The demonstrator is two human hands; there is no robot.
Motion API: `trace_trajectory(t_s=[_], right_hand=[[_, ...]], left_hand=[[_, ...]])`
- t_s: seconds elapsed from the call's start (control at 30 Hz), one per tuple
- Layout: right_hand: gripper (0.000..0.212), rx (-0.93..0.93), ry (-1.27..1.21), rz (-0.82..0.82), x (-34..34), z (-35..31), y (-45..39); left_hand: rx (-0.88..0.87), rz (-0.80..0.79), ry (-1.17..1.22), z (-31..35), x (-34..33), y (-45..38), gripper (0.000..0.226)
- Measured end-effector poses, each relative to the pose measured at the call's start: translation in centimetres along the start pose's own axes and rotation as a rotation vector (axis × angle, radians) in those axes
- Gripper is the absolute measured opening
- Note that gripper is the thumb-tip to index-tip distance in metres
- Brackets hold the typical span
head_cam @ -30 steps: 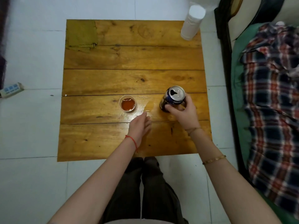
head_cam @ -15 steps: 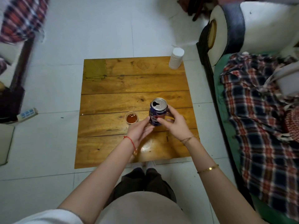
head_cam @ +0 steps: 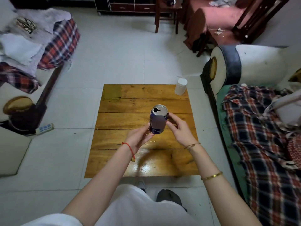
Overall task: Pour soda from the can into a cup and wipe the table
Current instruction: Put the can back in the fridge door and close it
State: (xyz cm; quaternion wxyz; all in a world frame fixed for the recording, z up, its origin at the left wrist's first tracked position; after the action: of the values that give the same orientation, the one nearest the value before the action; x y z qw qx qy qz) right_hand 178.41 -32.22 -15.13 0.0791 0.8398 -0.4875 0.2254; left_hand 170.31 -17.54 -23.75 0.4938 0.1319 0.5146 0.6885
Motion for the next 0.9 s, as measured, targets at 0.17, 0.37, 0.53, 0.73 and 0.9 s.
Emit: trace_trajectory(t_s=[0.17, 0.37, 0.53, 0.73, 0.9], right_hand=[[0.044, 0.061, 0.024, -0.104, -0.6, -1.5, 0.3], [0.043, 0.172, 0.008, -0.257, -1.3, -4.1, 1.6], [0.041, 0.307, -0.005, -0.443, -4.0, -7.1, 3.5], [0.042, 0.434, -0.072, -0.666, -10.5, -11.4, 7.2], [0.038, 0.552, -0.126, -0.85, -16.8, -16.1, 11.7]], left_hand=[[-0.063, 0.051, 0.021, -1.1, 0.7, 2.6, 0.047], [-0.143, 0.145, 0.176, -4.2, 1.4, 6.9, 0.03], [-0.22, 0.219, 0.375, -8.0, 3.5, 10.6, 0.042], [-0.343, 0.348, 0.644, -13.5, 8.4, 16.4, 0.046], [-0.425, 0.472, 0.814, -18.8, 13.4, 21.1, 0.041]])
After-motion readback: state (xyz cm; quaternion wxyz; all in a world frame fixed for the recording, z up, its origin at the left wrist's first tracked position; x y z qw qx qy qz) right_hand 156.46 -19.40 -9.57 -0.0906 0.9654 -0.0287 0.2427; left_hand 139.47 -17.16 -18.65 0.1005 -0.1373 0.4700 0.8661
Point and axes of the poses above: each hand's wrist, its own y-axis away from the middle knuckle, its own x-axis out of the back of the hand, z = x × y, the point moved 10 cm from there along -y, towards the middle knuckle, and after that the axes turned 14 degrees about x, right-handed, at the moved point
